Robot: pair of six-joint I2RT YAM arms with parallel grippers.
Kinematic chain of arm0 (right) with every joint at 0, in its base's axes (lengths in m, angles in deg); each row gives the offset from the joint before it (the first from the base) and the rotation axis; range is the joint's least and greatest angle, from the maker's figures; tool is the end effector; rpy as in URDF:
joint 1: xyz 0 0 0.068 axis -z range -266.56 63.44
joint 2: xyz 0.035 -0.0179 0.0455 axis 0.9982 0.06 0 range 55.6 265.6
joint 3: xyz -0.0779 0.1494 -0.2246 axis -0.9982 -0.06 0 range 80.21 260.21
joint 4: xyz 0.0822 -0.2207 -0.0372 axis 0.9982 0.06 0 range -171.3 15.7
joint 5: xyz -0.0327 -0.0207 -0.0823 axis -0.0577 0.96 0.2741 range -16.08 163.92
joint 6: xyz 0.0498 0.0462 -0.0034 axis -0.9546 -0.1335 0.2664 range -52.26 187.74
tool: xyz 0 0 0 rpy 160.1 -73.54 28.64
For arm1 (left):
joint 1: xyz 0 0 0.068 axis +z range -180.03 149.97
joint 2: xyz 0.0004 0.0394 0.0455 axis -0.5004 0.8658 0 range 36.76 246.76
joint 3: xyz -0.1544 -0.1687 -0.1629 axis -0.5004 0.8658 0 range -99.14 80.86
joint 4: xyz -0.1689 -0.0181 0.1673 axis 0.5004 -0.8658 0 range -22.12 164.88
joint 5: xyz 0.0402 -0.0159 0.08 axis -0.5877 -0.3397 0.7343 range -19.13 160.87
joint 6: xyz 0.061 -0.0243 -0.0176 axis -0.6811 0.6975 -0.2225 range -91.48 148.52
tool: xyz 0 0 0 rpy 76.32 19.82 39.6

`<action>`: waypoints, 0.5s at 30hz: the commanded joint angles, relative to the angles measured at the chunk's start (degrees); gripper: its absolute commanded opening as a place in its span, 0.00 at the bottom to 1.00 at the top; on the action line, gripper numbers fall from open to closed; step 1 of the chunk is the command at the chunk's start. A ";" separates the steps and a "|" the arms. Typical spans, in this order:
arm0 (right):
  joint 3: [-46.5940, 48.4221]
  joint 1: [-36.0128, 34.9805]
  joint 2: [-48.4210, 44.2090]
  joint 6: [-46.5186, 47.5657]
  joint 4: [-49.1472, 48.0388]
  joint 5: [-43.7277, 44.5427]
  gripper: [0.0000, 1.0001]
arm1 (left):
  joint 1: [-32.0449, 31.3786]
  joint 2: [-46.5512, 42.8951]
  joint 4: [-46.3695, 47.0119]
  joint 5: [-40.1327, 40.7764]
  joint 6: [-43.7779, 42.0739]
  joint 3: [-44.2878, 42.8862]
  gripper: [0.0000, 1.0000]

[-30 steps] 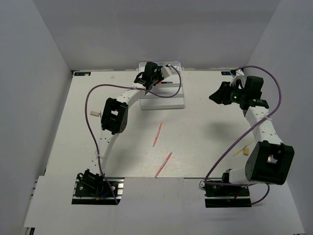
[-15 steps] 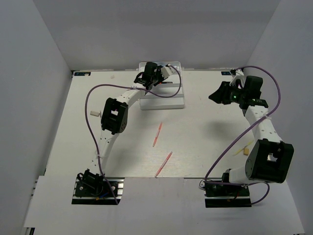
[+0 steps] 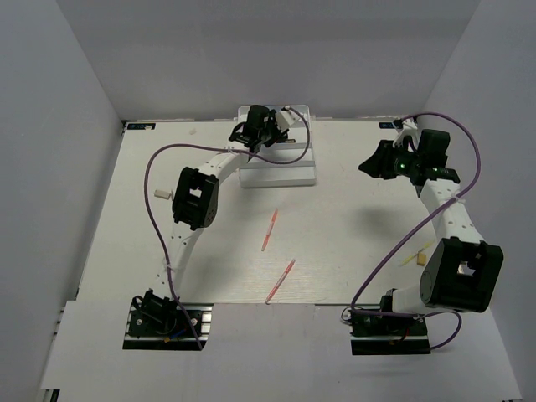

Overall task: Sort the stationery into containers
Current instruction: Place the pen in the storage box, then pick up the pen from the center of the board.

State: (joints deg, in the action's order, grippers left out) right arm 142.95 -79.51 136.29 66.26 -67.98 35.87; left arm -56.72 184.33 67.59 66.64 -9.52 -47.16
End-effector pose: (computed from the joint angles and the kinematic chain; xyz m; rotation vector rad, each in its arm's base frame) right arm 0.3058 -0.0039 0.3106 -0.2398 2.0364 0.6381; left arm 0.5272 -0.2695 0.1844 1.1297 1.6962 0.0490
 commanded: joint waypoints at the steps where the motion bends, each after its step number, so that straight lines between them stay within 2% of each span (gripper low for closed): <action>1: 4.14 -0.10 -1.93 5.93 5.45 2.52 0.42 | 0.16 -10.34 0.18 -2.36 8.75 0.32 0.52; 5: 7.57 0.07 -4.04 10.17 16.27 12.78 0.42 | 0.16 -19.56 -8.58 -3.94 21.13 2.68 0.52; 6: 7.92 0.07 -4.22 10.26 18.56 19.52 0.42 | 0.16 -21.77 -10.27 -4.81 22.56 4.17 0.52; 8: 8.80 0.24 -4.66 11.83 27.14 23.87 0.42 | 0.16 -29.65 -12.56 -5.35 25.37 11.61 0.53; 11: 6.00 0.51 -7.99 17.27 32.80 28.45 0.45 | 0.68 -37.59 -15.11 -5.52 30.12 23.12 0.57; 12: 4.86 0.60 -8.96 18.25 33.43 31.25 0.46 | 0.68 -41.97 -16.43 -6.05 31.18 25.00 0.57; 15: 0.72 1.38 -12.30 19.84 36.15 36.52 0.46 | 0.68 -46.48 -22.23 -8.86 35.04 28.09 0.58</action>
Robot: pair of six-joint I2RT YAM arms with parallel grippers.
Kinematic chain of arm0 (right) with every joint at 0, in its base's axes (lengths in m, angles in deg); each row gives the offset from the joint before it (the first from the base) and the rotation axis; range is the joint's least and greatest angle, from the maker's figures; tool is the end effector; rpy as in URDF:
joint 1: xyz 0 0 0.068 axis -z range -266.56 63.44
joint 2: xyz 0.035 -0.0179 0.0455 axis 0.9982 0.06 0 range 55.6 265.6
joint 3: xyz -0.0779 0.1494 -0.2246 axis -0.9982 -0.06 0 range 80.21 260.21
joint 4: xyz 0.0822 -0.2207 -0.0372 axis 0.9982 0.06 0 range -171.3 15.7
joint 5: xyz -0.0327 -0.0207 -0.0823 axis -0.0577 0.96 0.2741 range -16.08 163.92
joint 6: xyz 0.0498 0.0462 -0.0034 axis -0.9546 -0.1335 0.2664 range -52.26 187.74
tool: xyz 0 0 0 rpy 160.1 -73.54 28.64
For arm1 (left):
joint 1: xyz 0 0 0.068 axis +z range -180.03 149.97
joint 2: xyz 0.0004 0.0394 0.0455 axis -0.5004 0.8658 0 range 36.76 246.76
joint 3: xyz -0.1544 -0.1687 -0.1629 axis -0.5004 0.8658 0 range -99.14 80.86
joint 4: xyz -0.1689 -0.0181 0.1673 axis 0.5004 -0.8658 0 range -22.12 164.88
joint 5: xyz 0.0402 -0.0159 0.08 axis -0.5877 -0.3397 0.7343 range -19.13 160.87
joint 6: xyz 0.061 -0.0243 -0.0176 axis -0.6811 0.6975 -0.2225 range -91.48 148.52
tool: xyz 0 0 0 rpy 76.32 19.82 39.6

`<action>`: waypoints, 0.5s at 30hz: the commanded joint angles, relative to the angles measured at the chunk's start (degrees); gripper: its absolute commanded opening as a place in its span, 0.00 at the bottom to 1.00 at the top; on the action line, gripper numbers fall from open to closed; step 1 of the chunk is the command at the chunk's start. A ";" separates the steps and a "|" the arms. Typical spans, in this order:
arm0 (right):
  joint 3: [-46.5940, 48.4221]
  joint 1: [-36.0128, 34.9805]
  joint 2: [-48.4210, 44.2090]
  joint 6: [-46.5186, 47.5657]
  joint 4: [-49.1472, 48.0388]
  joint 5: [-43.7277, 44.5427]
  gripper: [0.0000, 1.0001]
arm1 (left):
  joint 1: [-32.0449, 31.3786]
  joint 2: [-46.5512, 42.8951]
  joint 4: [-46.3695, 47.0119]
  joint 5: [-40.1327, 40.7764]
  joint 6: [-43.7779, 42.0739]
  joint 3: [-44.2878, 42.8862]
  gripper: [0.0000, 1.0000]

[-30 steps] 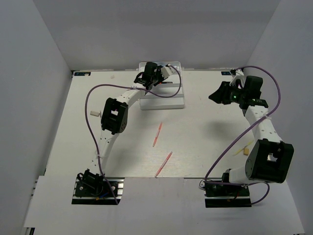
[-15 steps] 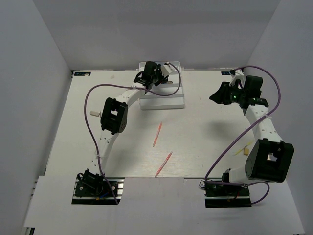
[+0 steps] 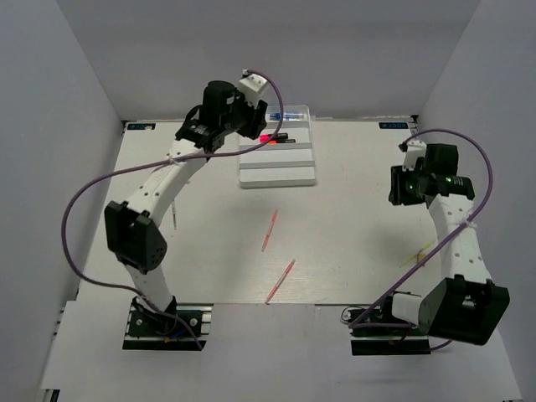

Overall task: Sort the stationery into containers
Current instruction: Pick up the pen from the center of the board.

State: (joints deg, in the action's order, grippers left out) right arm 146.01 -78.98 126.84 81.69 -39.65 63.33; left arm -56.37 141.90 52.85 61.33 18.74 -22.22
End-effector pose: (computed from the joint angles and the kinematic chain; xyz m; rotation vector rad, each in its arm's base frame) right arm 0.2435 -0.0223 0.3166 -0.2183 2.3649 0.0418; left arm 0.3815 -0.1989 0.3762 0.7225 1.8671 -0.3518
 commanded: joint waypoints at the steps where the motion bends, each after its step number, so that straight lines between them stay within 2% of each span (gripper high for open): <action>1: -4.61 1.04 -4.26 4.24 8.27 10.23 0.43 | 0.33 -4.85 -8.55 -4.16 7.66 3.59 0.58; 3: -6.73 1.65 -5.58 3.19 9.06 14.26 0.40 | 0.33 -8.26 -9.27 -6.27 9.07 7.08 0.58; 7: -12.27 2.27 -8.66 1.60 9.41 20.60 0.39 | 0.33 -12.85 -7.07 -7.95 9.17 13.35 0.58; 11: -16.13 4.11 -10.07 4.14 8.37 20.70 0.38 | 0.33 -12.86 -9.97 -9.27 8.99 14.67 0.57; 15: -19.39 5.08 -8.76 5.55 3.89 20.87 0.24 | 0.33 -12.68 -10.94 -10.06 8.11 15.11 0.57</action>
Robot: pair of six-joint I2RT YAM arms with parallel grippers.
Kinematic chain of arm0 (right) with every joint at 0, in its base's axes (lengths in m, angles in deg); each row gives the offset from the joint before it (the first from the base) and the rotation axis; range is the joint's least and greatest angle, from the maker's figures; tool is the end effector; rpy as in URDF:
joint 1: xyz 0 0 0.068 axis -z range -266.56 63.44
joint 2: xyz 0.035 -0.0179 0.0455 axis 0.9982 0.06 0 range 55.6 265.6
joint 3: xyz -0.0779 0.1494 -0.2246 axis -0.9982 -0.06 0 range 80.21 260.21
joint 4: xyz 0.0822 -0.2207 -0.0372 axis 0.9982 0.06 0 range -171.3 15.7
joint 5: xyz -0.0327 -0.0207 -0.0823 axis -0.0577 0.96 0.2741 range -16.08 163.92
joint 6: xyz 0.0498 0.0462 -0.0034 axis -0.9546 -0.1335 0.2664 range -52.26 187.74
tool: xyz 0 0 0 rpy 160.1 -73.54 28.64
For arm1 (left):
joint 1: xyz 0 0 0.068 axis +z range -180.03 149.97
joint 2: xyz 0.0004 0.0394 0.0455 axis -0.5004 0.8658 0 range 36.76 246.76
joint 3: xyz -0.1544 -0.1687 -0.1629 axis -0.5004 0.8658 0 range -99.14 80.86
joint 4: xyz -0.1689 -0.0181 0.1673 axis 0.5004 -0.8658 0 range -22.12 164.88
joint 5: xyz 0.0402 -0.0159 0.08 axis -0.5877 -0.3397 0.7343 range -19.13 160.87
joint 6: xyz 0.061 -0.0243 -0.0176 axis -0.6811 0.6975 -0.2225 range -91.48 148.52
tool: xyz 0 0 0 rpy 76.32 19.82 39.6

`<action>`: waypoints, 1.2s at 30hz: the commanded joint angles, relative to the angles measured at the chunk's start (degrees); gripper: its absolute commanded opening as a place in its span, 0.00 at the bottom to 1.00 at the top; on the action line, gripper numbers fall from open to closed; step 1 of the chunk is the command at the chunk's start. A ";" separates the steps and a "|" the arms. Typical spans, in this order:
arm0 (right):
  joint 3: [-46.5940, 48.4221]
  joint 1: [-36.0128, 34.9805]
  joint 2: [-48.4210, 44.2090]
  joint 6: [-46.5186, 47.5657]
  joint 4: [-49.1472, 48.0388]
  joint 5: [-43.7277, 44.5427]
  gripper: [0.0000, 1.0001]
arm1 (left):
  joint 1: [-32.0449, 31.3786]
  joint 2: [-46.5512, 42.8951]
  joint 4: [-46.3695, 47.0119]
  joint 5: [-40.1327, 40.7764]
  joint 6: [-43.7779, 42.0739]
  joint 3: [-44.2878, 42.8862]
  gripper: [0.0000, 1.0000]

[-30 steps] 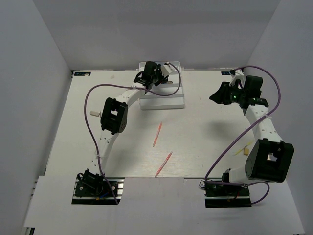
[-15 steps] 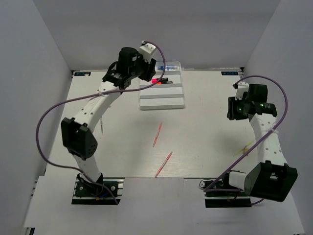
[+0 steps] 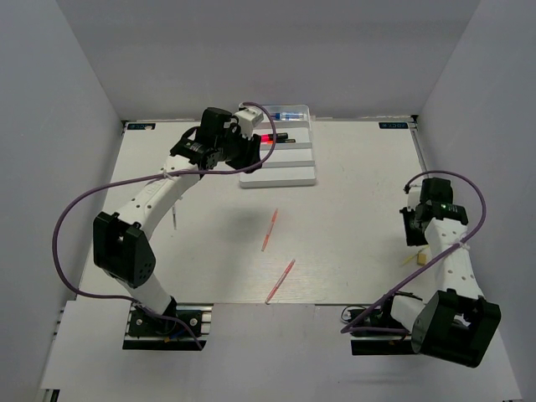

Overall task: Sort the stationery into containers
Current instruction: Pick up the pen from the center of the board.

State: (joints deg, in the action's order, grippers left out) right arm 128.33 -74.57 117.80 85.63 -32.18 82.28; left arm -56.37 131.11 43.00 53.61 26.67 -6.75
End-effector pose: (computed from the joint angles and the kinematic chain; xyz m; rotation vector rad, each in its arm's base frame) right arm 0.1735 -0.0449 0.2446 -0.0923 2.7035 -0.3572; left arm 0.3200 -0.1764 0.3400 0.7117 2.1556 -0.5669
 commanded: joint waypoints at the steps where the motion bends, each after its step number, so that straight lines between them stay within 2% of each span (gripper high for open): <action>1: -1.62 0.84 1.25 2.14 -4.73 2.62 0.24 | 0.33 -1.80 -1.25 -2.34 0.35 -0.28 0.57; 2: -1.45 1.28 2.22 1.80 -5.43 4.37 0.24 | 0.33 -1.80 -1.26 -2.26 0.27 -0.28 0.57; 5: 0.48 2.60 4.86 0.05 -8.42 6.31 0.35 | 0.33 -1.71 -1.17 -2.26 0.35 0.25 0.57; 6: 1.27 2.95 5.82 -1.00 -8.60 6.84 0.36 | 0.33 -1.62 -1.26 -2.26 0.35 0.25 0.57; 11: 5.84 4.79 14.60 -13.03 -4.39 10.63 0.32 | -0.19 -0.92 -0.90 -2.87 0.00 0.51 0.57; 16: 5.41 5.41 17.17 -18.93 -6.23 10.53 0.28 | -0.19 -0.22 -0.47 -3.13 -0.17 0.08 0.57; 21: 4.79 6.56 20.77 -22.63 -7.81 11.50 0.38 | -0.19 0.49 -0.47 -3.49 -0.53 -0.28 0.57; 25: 4.18 7.52 22.00 -22.02 -9.13 10.89 0.40 | -0.19 0.40 -0.11 -3.84 -0.79 0.07 0.57; 32: 3.65 9.45 24.82 -19.74 -12.30 9.48 0.35 | -0.19 0.58 0.24 -4.54 -0.79 0.43 0.57; 36: 3.91 10.16 26.04 -18.86 -13.70 10.18 0.38 | -0.19 0.49 0.59 -4.80 -1.14 0.86 0.57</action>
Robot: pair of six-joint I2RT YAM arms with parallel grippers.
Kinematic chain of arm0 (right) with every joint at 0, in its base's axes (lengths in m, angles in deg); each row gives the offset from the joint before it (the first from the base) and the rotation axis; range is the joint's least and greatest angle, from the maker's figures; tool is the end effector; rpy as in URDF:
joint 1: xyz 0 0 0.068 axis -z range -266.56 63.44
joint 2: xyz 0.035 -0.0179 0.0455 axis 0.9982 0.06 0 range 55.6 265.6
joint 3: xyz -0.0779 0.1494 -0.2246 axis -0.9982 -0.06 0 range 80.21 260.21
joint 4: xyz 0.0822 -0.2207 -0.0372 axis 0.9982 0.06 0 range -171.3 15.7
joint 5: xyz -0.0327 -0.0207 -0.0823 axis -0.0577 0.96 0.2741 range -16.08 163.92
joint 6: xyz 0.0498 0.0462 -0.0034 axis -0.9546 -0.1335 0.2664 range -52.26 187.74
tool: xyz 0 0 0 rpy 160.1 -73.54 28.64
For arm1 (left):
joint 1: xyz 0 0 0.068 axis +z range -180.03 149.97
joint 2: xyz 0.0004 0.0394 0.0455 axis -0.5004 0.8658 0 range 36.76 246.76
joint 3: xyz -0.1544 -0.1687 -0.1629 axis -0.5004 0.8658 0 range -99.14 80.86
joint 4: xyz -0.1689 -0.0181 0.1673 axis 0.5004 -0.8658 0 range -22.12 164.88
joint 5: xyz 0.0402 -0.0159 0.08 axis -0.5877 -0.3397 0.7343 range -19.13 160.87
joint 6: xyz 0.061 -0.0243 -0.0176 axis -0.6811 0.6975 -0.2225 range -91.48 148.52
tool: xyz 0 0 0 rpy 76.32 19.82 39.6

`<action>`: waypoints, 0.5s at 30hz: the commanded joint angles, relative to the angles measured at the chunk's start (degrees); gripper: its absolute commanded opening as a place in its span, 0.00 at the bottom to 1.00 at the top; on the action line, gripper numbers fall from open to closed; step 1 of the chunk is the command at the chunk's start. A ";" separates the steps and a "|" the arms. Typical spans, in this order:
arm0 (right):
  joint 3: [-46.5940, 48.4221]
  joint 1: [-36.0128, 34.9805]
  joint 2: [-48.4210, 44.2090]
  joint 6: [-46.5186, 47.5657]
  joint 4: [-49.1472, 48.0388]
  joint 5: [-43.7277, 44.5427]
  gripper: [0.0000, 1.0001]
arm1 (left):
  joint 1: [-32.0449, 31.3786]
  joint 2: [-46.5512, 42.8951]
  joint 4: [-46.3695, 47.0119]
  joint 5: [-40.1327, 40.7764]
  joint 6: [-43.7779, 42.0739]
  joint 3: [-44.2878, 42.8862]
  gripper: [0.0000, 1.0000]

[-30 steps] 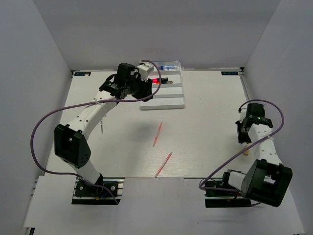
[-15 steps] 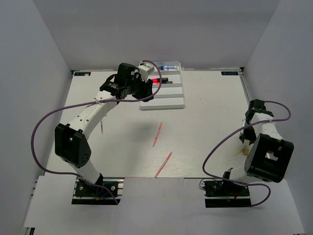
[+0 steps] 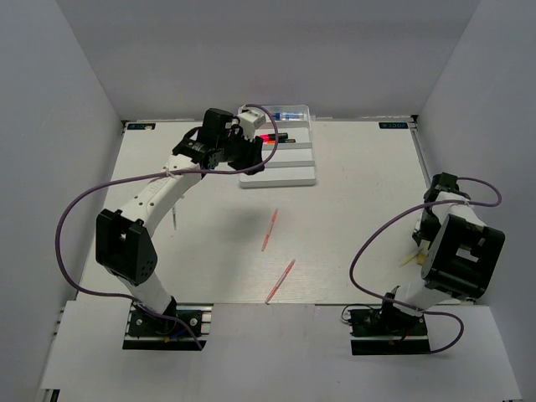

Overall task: Sort the stationery into containers
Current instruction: Pick up the pen from the center of the board.

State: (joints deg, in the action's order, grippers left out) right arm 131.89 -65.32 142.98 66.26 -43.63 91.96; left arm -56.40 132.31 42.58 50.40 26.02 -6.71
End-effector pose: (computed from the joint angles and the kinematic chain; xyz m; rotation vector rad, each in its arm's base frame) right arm 0.2339 -0.1090 0.1849 0.6295 2.7961 -0.5200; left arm 0.3216 -0.1806 0.3324 0.7561 2.1691 -0.6238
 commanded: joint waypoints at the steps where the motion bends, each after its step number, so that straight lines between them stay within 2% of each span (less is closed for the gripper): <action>1: 0.61 0.91 1.22 0.51 -2.08 0.41 0.38 | -0.17 -0.71 1.35 -1.68 -0.40 1.00 0.57; 15: 4.48 1.80 9.65 -1.69 -1.37 -5.03 0.35 | -0.17 -2.99 2.68 -1.59 -1.71 2.93 0.57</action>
State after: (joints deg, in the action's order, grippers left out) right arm 134.69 -63.64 150.25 66.35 -44.63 89.60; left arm -56.40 132.33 44.13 49.61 25.49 -4.78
